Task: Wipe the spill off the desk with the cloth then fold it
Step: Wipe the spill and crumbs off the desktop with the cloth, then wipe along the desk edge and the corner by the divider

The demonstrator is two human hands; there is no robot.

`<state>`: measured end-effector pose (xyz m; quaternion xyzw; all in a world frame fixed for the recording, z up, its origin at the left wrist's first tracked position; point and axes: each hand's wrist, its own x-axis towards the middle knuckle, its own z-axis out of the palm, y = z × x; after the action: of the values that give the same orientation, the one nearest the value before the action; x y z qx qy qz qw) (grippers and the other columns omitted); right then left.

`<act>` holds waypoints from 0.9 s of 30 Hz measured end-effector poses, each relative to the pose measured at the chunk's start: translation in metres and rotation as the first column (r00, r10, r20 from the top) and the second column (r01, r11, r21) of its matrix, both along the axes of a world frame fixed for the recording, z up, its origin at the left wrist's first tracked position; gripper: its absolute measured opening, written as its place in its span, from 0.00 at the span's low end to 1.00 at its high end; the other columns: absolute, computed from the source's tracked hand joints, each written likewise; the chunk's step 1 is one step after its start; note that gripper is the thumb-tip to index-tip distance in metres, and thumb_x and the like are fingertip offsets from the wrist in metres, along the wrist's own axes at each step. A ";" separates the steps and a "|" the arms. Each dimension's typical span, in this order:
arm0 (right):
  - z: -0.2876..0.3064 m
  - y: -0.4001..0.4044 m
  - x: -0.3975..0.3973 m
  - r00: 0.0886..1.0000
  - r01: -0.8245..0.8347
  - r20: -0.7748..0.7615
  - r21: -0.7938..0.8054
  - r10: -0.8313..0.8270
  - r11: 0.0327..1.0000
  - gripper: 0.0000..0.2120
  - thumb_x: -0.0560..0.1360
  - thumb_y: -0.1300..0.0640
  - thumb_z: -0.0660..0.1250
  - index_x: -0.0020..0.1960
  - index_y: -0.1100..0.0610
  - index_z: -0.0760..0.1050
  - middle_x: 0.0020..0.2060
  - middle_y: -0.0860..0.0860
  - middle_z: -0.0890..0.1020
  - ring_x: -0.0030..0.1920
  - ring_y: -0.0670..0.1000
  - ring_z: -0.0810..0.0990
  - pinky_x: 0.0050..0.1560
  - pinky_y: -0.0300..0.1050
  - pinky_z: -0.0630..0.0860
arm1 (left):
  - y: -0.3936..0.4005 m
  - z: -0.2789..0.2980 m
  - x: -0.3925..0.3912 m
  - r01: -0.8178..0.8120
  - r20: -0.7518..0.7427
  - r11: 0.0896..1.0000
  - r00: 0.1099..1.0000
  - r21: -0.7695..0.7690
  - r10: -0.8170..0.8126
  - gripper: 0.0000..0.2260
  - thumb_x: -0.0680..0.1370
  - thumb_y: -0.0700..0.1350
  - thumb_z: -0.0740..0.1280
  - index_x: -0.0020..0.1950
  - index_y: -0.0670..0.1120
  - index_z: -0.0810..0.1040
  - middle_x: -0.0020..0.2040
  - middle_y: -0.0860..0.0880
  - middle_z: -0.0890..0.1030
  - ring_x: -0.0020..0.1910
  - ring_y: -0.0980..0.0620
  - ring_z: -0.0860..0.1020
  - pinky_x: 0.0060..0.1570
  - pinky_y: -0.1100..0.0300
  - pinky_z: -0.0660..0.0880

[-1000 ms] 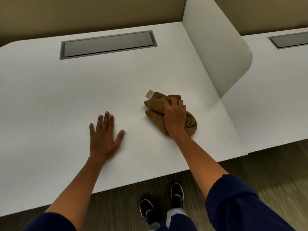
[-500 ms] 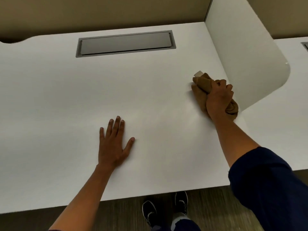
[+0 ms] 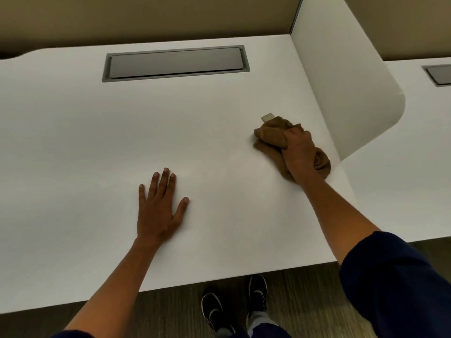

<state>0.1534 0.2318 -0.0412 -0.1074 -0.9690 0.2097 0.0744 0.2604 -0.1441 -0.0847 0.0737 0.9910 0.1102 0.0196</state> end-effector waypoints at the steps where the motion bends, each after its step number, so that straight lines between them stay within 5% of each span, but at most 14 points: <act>1: -0.001 -0.007 0.009 0.999 -0.037 0.007 -0.005 0.037 0.999 0.14 0.82 0.50 0.58 0.59 0.56 0.78 0.55 0.54 0.80 0.57 0.59 0.73 0.56 0.52 0.71 | 0.000 0.000 0.000 0.000 0.002 1.000 1.000 0.001 0.000 0.32 0.81 0.64 0.47 0.81 0.49 0.52 0.82 0.53 0.48 0.81 0.51 0.45 0.78 0.42 0.46; 9: 0.012 -0.056 0.070 0.960 -0.181 0.214 -0.029 0.183 0.983 0.16 0.81 0.48 0.59 0.65 0.53 0.76 0.62 0.52 0.78 0.62 0.55 0.73 0.64 0.49 0.68 | -0.002 0.000 0.000 0.017 0.012 1.000 1.000 0.003 -0.017 0.33 0.80 0.65 0.44 0.81 0.49 0.52 0.82 0.52 0.48 0.81 0.51 0.45 0.78 0.42 0.44; 14: 0.028 -0.075 0.117 0.936 -0.174 0.269 -0.212 0.229 0.962 0.20 0.79 0.42 0.60 0.66 0.50 0.76 0.64 0.50 0.78 0.65 0.53 0.74 0.69 0.50 0.66 | -0.002 0.000 -0.002 0.027 0.024 1.000 0.999 -0.009 -0.027 0.34 0.80 0.65 0.43 0.81 0.48 0.52 0.82 0.51 0.50 0.81 0.49 0.47 0.77 0.41 0.45; 20: 0.039 -0.089 0.174 0.875 -0.218 0.399 -0.183 0.275 0.959 0.16 0.80 0.44 0.61 0.62 0.50 0.77 0.59 0.50 0.80 0.59 0.54 0.78 0.61 0.49 0.72 | -0.005 0.006 -0.004 0.047 0.066 0.999 0.997 0.023 -0.048 0.36 0.78 0.65 0.41 0.81 0.46 0.52 0.82 0.50 0.49 0.81 0.49 0.46 0.76 0.41 0.44; 25: 0.055 -0.071 0.228 0.868 -0.176 0.350 -0.446 0.352 0.877 0.11 0.78 0.54 0.65 0.59 0.48 0.78 0.56 0.47 0.82 0.55 0.49 0.80 0.58 0.46 0.74 | -0.007 0.012 -0.004 0.056 0.124 0.994 0.990 0.091 -0.068 0.33 0.81 0.62 0.46 0.81 0.45 0.52 0.82 0.49 0.48 0.81 0.49 0.45 0.76 0.41 0.42; 27: 0.067 -0.061 0.251 0.919 -0.088 0.248 -0.629 0.306 0.772 0.10 0.78 0.47 0.67 0.59 0.45 0.79 0.54 0.42 0.83 0.54 0.44 0.81 0.57 0.40 0.76 | -0.007 0.015 -0.003 0.055 0.137 0.992 0.988 0.114 -0.071 0.31 0.83 0.60 0.49 0.81 0.44 0.52 0.82 0.49 0.48 0.81 0.49 0.45 0.77 0.41 0.41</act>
<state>0.4048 0.1712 0.0256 -0.0557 -0.8541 0.4939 -0.1531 0.2576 -0.1506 -0.0699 0.0981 0.9767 0.1688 0.0889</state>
